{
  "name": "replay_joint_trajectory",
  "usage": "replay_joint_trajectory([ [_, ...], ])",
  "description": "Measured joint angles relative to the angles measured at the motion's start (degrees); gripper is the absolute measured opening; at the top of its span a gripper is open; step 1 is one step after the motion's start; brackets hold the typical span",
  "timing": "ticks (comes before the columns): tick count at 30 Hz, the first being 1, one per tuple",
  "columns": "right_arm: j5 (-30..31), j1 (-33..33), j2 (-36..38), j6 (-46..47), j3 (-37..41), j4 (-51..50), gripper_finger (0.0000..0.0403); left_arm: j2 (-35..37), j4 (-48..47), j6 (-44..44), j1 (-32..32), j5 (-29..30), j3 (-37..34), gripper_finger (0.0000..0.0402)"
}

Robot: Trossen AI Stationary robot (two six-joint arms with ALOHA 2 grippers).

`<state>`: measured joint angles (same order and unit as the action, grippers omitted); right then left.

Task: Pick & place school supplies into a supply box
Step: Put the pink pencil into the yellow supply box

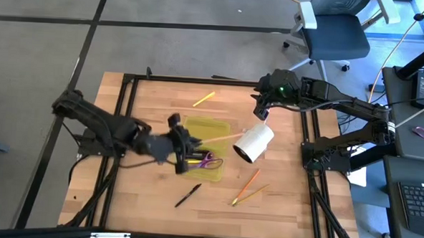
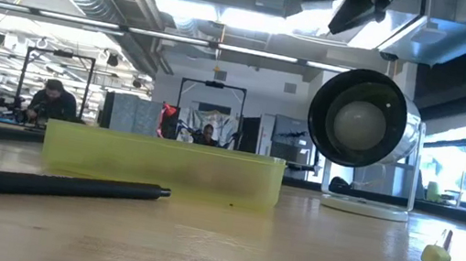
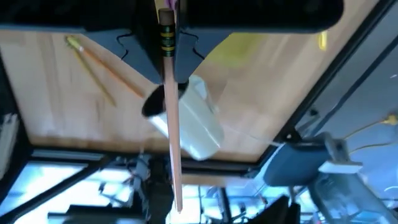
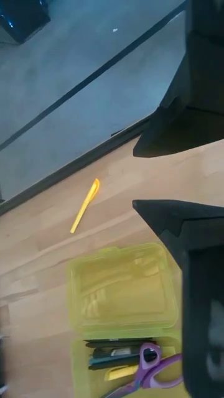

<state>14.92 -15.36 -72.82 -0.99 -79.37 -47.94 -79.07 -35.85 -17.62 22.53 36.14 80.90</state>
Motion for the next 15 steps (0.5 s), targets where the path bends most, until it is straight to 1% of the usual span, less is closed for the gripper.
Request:
replay_joint_trajectory([
  [3, 0.0, 0.01, 0.0, -1.02, 0.0, 0.14, 0.0124, 1.52, 2.89, 4.24, -3.97, -5.51, 0.0, 0.0013],
  [8, -0.02, 0.01, 0.0, -0.98, 0.0, 0.59, 0.0124, 3.01, 3.93, 8.49, -9.81, -10.56, 0.0, 0.0013],
  [15, -0.01, 0.01, 0.0, 0.3, 0.0, 0.87, 0.0124, 5.35, 5.24, 14.21, -17.74, -23.35, -0.07, 0.0013],
])
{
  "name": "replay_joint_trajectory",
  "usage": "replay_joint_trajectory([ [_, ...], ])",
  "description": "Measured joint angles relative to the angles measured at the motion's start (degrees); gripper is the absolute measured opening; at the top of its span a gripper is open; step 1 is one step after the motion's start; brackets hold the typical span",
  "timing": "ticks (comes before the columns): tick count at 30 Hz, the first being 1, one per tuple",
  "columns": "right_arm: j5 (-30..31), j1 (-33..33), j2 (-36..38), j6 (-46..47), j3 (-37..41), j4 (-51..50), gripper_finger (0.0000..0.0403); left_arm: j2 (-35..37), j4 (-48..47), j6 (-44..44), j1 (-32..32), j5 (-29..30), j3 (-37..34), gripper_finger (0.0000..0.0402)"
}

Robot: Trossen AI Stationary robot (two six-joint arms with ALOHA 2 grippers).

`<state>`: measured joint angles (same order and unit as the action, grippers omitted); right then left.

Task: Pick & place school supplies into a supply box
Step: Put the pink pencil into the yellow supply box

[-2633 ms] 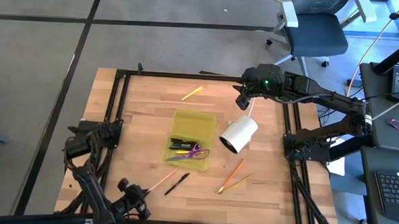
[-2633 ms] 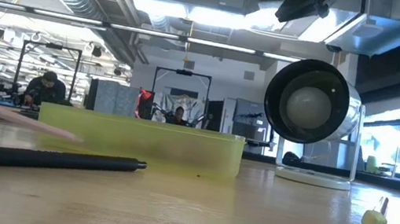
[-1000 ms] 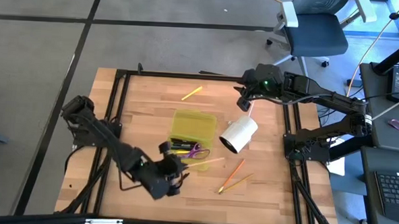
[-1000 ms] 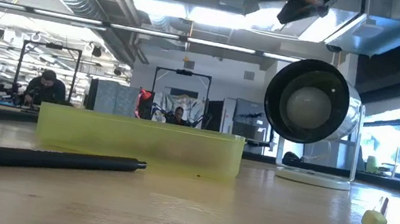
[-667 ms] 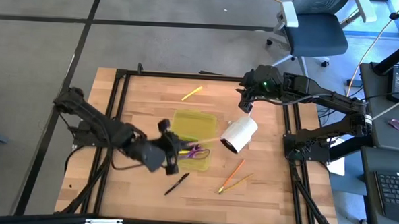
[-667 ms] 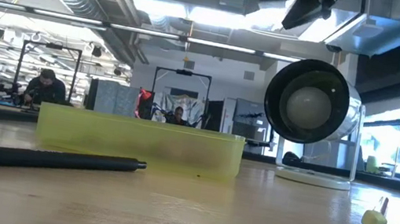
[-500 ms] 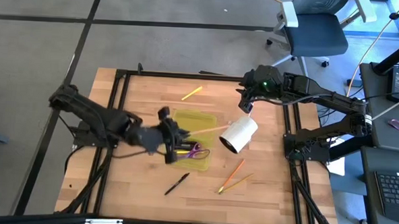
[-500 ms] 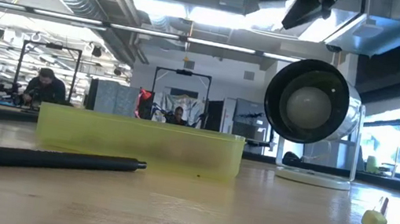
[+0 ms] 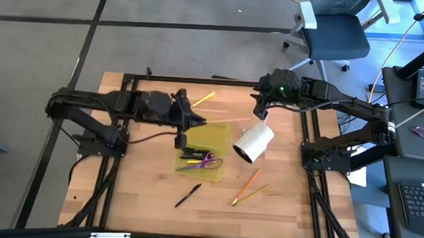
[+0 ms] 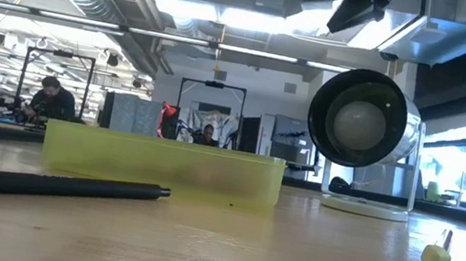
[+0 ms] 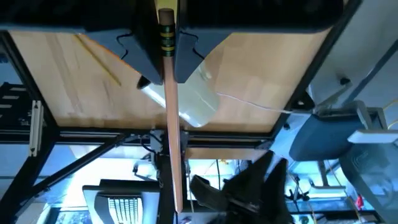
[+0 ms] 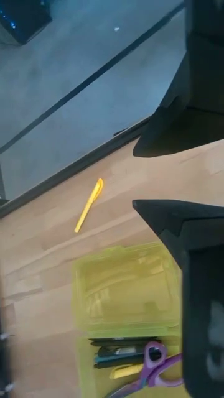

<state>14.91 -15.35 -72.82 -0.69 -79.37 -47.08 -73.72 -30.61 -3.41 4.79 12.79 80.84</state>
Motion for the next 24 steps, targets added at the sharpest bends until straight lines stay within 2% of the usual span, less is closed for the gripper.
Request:
replay_joint_trajectory([
  [13, 0.01, 0.0, 0.0, 7.96, 0.0, 0.11, 0.0124, 6.73, -0.04, 6.13, -9.55, -12.03, -1.0, 0.0013],
  [16, 0.01, -0.02, 0.0, 9.04, 0.0, 0.12, 0.0124, 8.85, 5.87, 5.29, -10.42, -12.25, -7.17, 0.0013],
  [21, 0.01, -0.01, 0.0, 9.66, 0.0, 0.1, 0.0124, 15.37, 19.71, 1.49, -11.71, -13.8, -21.55, 0.0013],
  [24, 0.01, 0.0, 0.0, 9.65, 0.0, 0.12, 0.0124, 19.43, 24.05, -1.05, -11.75, -14.09, -29.01, 0.0013],
])
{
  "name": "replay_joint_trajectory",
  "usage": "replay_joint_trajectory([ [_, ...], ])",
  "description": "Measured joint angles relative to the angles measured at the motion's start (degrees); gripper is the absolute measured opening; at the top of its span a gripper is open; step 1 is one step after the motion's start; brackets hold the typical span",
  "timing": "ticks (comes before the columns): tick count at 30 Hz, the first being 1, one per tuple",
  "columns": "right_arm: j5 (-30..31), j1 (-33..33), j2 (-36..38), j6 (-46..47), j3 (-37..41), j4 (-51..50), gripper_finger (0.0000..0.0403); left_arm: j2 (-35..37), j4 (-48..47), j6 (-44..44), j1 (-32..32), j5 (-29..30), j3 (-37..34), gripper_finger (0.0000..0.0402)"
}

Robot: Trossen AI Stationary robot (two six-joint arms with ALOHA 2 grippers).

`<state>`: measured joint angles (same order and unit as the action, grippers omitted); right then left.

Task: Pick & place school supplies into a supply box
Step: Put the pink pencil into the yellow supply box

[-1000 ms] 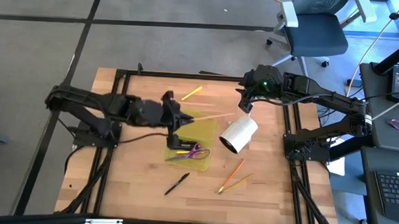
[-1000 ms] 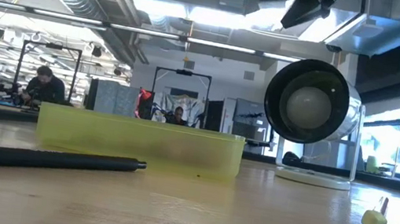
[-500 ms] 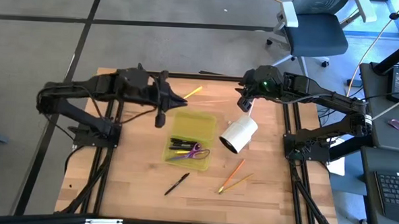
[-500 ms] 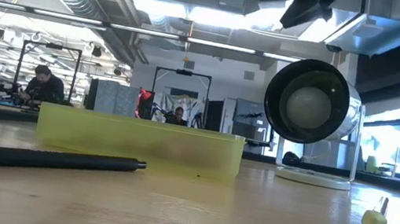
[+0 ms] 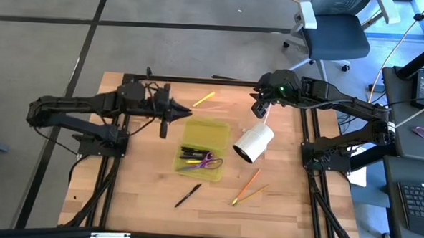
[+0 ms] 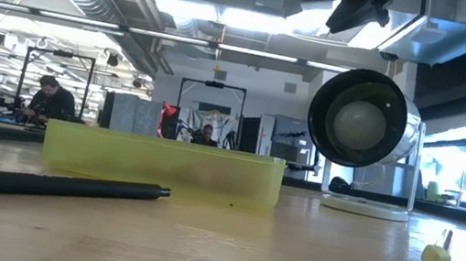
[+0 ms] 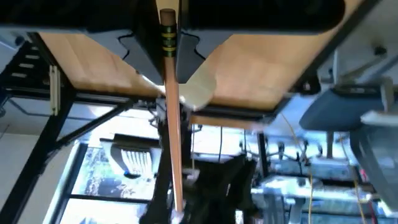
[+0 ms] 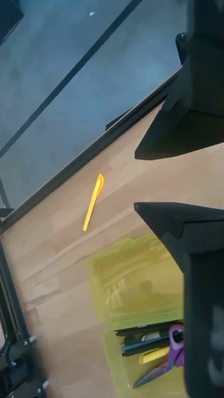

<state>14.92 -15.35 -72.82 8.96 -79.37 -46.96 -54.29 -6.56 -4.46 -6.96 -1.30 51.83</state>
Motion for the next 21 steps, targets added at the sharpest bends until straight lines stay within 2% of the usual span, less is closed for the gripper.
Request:
replay_joint_trajectory([
  [5, 0.02, 0.0, 0.0, 0.01, 0.0, 0.4, 0.0124, 3.26, 3.12, -4.05, 2.8, 0.53, -9.57, 0.0013],
  [12, 0.02, -0.02, 0.0, 2.51, 0.0, 0.85, 0.0124, 0.64, 12.4, -13.23, 10.11, 7.69, -19.65, 0.0013],
  [16, 0.03, -0.01, 0.0, 2.83, 0.0, 0.79, 0.0124, -0.16, 16.44, -17.09, 15.6, 13.19, -23.23, 0.0013],
  [21, 0.04, -0.01, 0.0, 2.86, 0.0, 0.79, 0.0124, -1.63, 16.26, -21.34, 21.51, 22.95, -25.86, 0.0013],
])
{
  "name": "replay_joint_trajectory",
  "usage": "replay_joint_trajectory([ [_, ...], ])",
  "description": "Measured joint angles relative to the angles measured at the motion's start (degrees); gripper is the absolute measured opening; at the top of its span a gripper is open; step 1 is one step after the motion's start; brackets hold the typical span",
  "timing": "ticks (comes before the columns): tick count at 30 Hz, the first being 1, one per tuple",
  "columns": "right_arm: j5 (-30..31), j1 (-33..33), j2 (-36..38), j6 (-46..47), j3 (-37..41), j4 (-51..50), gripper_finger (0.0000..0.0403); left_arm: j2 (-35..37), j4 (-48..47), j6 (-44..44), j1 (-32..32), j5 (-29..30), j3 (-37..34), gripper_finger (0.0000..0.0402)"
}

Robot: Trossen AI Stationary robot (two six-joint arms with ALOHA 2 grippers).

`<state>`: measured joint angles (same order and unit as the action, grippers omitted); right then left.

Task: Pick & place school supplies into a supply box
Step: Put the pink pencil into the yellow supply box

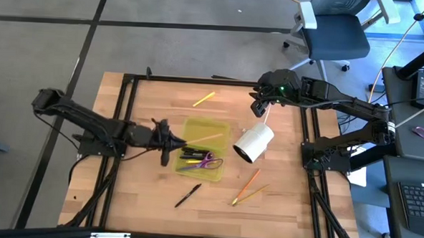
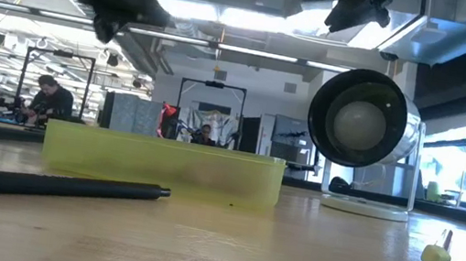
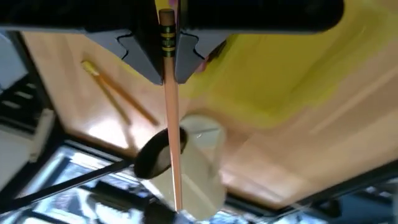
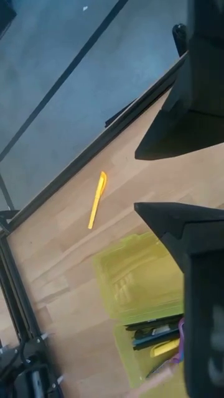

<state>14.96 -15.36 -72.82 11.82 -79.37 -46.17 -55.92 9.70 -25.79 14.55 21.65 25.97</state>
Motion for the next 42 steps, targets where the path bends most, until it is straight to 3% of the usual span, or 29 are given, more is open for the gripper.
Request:
replay_joint_trajectory([
  [11, 0.0, 0.01, 0.0, 1.39, 0.0, 0.0, 0.0124, -12.05, 2.44, -10.81, 6.68, 10.05, -0.63, 0.0013],
  [17, 0.0, 0.01, 0.0, 1.19, 0.0, 0.0, 0.0124, -18.07, 8.36, -14.02, 8.05, 10.26, -0.63, 0.0013],
  [27, 0.0, -0.02, 0.0, 0.23, 0.0, -0.02, 0.0124, -26.84, 9.72, -20.16, 11.45, 10.33, -0.63, 0.0013],
  [42, 0.02, -0.01, 0.0, -0.31, 0.0, 0.0, 0.0124, -31.54, 11.11, -23.34, 12.57, 8.95, -0.59, 0.0028],
])
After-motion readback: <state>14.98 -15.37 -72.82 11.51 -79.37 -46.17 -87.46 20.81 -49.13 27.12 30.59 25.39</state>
